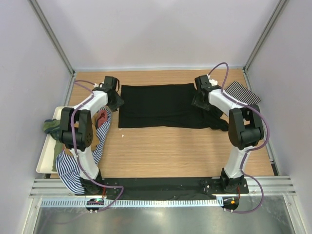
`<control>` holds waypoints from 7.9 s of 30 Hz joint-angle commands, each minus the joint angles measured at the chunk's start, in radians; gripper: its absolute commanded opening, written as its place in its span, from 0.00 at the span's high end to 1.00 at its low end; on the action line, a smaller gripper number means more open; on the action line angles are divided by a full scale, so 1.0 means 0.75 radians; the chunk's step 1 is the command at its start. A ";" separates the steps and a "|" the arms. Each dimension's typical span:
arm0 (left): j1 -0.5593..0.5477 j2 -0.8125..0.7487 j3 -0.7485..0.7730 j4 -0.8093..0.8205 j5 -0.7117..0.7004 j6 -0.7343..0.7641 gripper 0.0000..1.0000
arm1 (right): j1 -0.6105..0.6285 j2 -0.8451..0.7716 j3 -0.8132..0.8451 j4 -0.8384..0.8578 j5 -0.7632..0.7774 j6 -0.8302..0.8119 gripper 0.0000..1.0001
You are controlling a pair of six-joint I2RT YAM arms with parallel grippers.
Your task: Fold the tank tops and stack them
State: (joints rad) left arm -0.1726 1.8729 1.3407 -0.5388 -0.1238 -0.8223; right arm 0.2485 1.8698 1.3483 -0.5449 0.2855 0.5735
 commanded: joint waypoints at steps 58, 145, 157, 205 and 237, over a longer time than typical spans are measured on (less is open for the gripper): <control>-0.109 -0.264 -0.470 0.172 -0.044 -0.059 0.54 | -0.012 -0.327 -0.634 0.320 0.002 0.109 0.99; -0.347 -0.745 -0.397 0.005 -0.140 0.088 0.26 | 0.055 -0.661 -0.481 0.182 -0.209 -0.010 0.55; -0.197 -0.162 -0.078 0.095 -0.113 0.200 0.35 | 0.025 -0.182 -0.109 0.217 -0.074 -0.106 0.55; -0.038 0.172 0.076 0.148 -0.080 0.344 0.65 | -0.047 0.149 0.086 0.238 -0.199 -0.145 0.99; -0.120 -0.394 -0.335 0.203 -0.201 0.329 1.00 | 0.006 -0.417 -0.308 0.213 -0.205 -0.133 0.99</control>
State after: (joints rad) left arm -0.2573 1.6619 1.1156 -0.4183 -0.2375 -0.5682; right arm 0.2470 1.6444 1.1496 -0.4057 0.1280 0.4728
